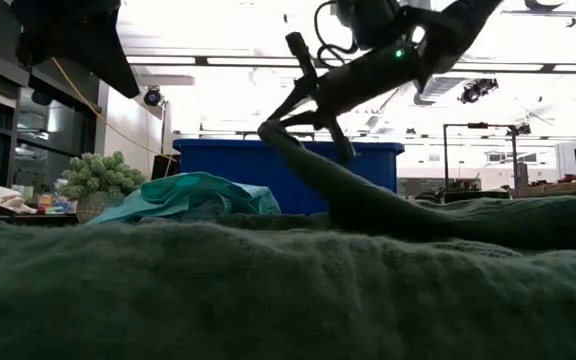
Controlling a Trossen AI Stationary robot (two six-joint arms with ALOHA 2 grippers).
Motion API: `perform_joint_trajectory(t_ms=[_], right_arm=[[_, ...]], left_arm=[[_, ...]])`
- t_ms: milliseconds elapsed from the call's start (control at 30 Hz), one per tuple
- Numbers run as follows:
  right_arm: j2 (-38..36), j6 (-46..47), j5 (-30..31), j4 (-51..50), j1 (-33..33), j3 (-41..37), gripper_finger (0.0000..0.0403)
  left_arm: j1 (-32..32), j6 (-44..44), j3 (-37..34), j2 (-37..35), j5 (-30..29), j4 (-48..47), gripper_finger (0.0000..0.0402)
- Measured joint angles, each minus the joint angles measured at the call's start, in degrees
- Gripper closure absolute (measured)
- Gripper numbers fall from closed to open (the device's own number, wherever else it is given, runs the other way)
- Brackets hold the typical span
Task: Fold laundry
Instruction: Fold the green polo shirt from the blue laundry bin
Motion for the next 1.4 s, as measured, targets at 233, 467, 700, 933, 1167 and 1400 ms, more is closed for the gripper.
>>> perform_joint_trajectory(t_ms=[233,467,700,933,1167,1400], right_arm=[[2.1,0.8,-0.1,0.8,-0.1,0.0,0.0403],[2.2,-3.7,-1.8,4.7,-0.1,0.0,0.038],[2.2,-5.5,-3.7,7.5,0.1,0.0,0.0306],[2.2,-1.1,-5.0,10.5,-0.1,0.0,0.0293],[-1.5,-13.8,-16.4,6.6,-0.7,0.0,0.0293],[-16.9,-26.6,-21.1,-28.2,0.6,0.0,0.0293]], left_arm=[[-0.2,0.1,0.0,0.0,0.1,0.0,0.0402],[-0.3,0.1,0.0,0.0,0.2,0.0,0.0402],[-0.3,0.1,0.0,0.0,0.2,0.0,0.0402],[-0.2,0.1,0.0,0.0,0.0,-0.1,0.0402],[0.1,2.3,0.0,0.0,0.1,4.5,0.0402],[4.2,14.1,0.0,0.2,2.3,15.6,0.0401]])
